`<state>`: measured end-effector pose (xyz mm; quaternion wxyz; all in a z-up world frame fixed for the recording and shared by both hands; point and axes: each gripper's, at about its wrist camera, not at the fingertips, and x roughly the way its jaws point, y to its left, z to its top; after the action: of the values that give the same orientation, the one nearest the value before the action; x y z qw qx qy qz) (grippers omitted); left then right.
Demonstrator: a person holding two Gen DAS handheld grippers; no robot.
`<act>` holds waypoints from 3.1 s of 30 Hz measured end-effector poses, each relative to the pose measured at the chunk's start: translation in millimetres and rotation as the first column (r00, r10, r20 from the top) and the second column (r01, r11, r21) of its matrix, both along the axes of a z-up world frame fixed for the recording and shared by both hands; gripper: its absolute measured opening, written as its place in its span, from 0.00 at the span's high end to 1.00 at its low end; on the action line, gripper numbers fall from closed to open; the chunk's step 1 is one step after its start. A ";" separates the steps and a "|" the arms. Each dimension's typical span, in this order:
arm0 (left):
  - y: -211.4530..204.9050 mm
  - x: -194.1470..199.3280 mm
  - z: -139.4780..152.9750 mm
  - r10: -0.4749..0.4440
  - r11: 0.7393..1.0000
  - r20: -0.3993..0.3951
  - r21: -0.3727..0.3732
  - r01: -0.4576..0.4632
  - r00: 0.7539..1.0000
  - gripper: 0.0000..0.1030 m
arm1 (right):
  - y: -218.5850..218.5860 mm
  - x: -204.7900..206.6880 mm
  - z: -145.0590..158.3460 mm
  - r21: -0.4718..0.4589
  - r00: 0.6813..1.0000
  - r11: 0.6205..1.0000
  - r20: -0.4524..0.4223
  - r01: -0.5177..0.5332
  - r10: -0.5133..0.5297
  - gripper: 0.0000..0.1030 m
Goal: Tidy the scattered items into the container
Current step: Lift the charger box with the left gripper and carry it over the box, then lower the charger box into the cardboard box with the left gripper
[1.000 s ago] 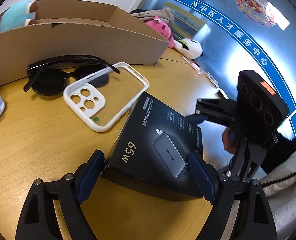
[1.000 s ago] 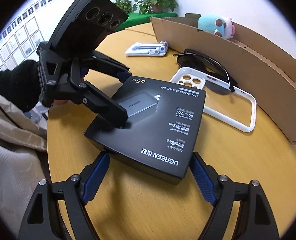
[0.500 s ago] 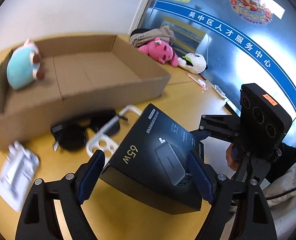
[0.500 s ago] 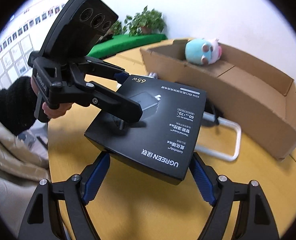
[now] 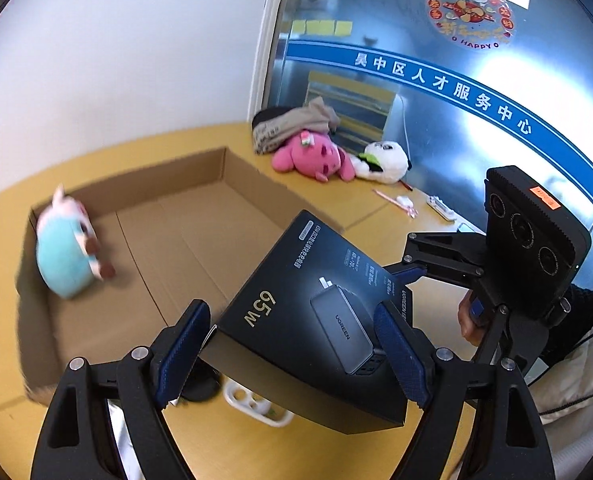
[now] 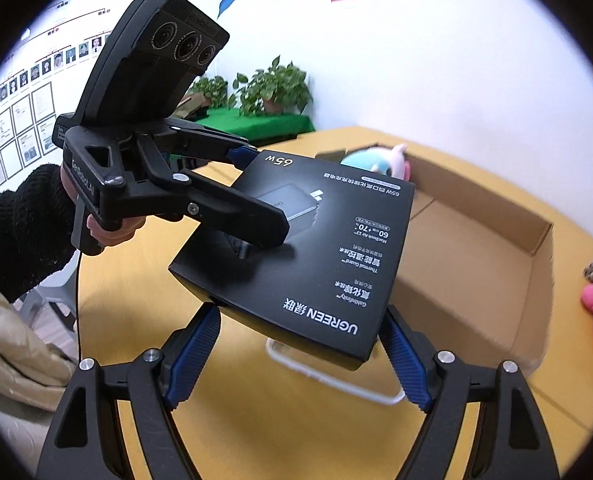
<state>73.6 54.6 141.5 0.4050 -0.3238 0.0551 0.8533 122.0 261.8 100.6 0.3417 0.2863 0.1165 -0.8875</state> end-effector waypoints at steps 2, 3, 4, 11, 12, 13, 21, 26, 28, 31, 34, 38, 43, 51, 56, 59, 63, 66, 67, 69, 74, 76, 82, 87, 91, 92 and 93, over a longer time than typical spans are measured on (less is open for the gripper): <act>-1.7 -4.5 14.4 0.002 1.000 -0.035 -0.002 -0.002 0.999 0.16 | -0.1 -3.0 9.0 -0.003 1.000 1.000 -0.026 0.006 -0.006 0.22; -2.8 -6.8 22.1 0.003 1.000 -0.054 -0.003 -0.003 0.999 0.16 | -0.4 -4.3 14.5 -0.005 0.999 1.000 -0.041 0.010 -0.010 0.22; -3.2 -9.0 29.5 0.002 1.000 -0.072 -0.006 -0.003 0.997 0.16 | -0.9 -6.1 20.7 -0.006 0.998 1.000 -0.060 0.015 -0.015 0.22; 1.1 -22.9 76.9 -0.023 0.999 -0.194 -0.032 0.017 0.981 0.16 | -1.2 -24.6 58.5 -0.028 0.987 0.998 -0.149 0.050 -0.053 0.23; 1.5 -26.3 83.5 -0.025 0.999 -0.208 -0.036 0.018 0.978 0.16 | -0.9 -27.8 63.4 -0.030 0.986 0.998 -0.158 0.055 -0.059 0.23; 1.9 -29.8 89.4 -0.024 0.999 -0.223 -0.042 0.015 0.975 0.16 | -0.7 -30.5 68.0 -0.031 0.984 0.998 -0.168 0.059 -0.064 0.24; -3.2 -55.2 131.2 -0.018 1.000 -0.296 -0.018 0.013 0.955 0.15 | 3.3 -52.4 111.8 -0.060 0.965 0.995 -0.249 0.074 -0.086 0.24; -4.8 -68.7 142.6 -0.012 1.000 -0.337 -0.018 0.006 0.941 0.15 | 3.6 -69.3 123.9 -0.070 0.957 0.995 -0.276 0.073 -0.090 0.24; -5.5 -78.0 143.8 -0.011 1.000 -0.340 -0.017 0.006 0.940 0.15 | 3.8 -76.1 126.8 -0.075 0.955 0.995 -0.281 0.072 -0.091 0.24; -5.4 -95.0 145.2 -0.006 1.000 -0.340 -0.013 0.002 0.940 0.15 | 3.6 -90.9 128.6 -0.080 0.954 0.994 -0.282 0.076 -0.096 0.24; -4.8 -111.6 150.1 -0.007 1.000 -0.340 -0.003 0.006 0.940 0.15 | 6.2 -102.3 134.4 -0.093 0.953 0.992 -0.285 0.081 -0.104 0.24; -2.5 -132.4 154.7 -0.014 1.000 -0.349 0.001 0.015 0.937 0.15 | 4.9 -121.9 138.3 -0.098 0.950 0.992 -0.293 0.080 -0.106 0.24; 3.2 -158.2 152.9 -0.023 1.000 -0.347 0.005 0.026 0.938 0.15 | 9.8 -145.5 137.8 -0.111 0.947 0.990 -0.299 0.084 -0.114 0.24; 13.1 -199.1 135.3 -0.010 1.000 -0.317 -0.001 0.010 0.948 0.15 | 19.1 -179.3 116.3 -0.116 0.956 0.988 -0.262 0.104 -0.132 0.24; 14.8 -227.1 119.6 -0.002 1.000 -0.271 0.008 0.004 0.963 0.15 | 20.5 -203.2 100.5 -0.120 0.964 0.987 -0.229 0.110 -0.135 0.24; 16.0 -240.9 108.6 0.001 1.000 -0.242 0.008 0.001 0.970 0.15 | 22.0 -214.6 89.3 -0.124 0.969 0.985 -0.204 0.116 -0.140 0.24; 18.8 -261.0 91.7 -0.003 1.000 -0.194 0.016 0.006 0.981 0.15 | 26.8 -228.5 71.2 -0.142 0.975 0.982 -0.168 0.126 -0.149 0.24; 19.1 -271.2 81.5 -0.004 1.000 -0.170 0.019 0.007 0.985 0.15 | 30.7 -235.9 60.3 -0.158 0.977 0.978 -0.142 0.134 -0.157 0.24; 19.6 -275.2 77.7 -0.005 1.000 -0.161 0.020 0.008 0.987 0.15 | 31.3 -238.6 56.8 -0.157 0.978 0.978 -0.133 0.138 -0.159 0.24; 19.3 -282.1 70.9 -0.003 1.000 -0.145 0.023 0.007 0.989 0.15 | 31.7 -242.8 51.0 -0.151 0.979 0.978 -0.121 0.144 -0.163 0.24; 21.5 -293.2 58.0 0.004 1.000 -0.124 0.021 -0.001 0.992 0.15 | 34.3 -252.2 37.6 -0.147 0.983 0.978 -0.089 0.148 -0.162 0.24; 22.0 -299.2 53.0 0.008 1.000 -0.109 0.025 -0.005 0.994 0.15 | 35.5 -254.8 33.0 -0.151 0.983 0.977 -0.079 0.152 -0.166 0.24; 23.0 -314.4 36.8 0.017 1.000 -0.072 0.023 -0.016 0.997 0.15 | 36.6 -264.9 17.9 -0.142 0.985 0.977 -0.041 0.161 -0.168 0.24; 22.1 -328.7 22.2 0.027 0.999 -0.032 0.022 -0.026 0.999 0.15 | 34.5 -272.4 4.9 -0.138 0.984 0.975 -0.007 0.175 -0.177 0.24; 21.7 -336.2 8.8 0.029 0.999 0.003 0.027 -0.029 1.000 0.15 | 32.4 -275.7 -6.3 -0.122 0.983 0.976 0.017 0.182 -0.182 0.24; 21.8 -337.8 5.1 0.031 0.999 0.010 0.028 -0.031 0.999 0.15 | 32.3 -276.0 -8.6 -0.119 0.983 0.976 0.021 0.184 -0.182 0.24; 22.7 -339.1 2.8 0.032 0.999 0.014 0.026 -0.033 0.999 0.15 | 32.3 -276.6 -11.7 -0.115 0.983 0.976 0.028 0.186 -0.184 0.24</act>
<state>-265.6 77.3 144.3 0.3957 -0.3249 0.0358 0.8582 -154.6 294.1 88.9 0.2751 0.2831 0.0340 -0.9182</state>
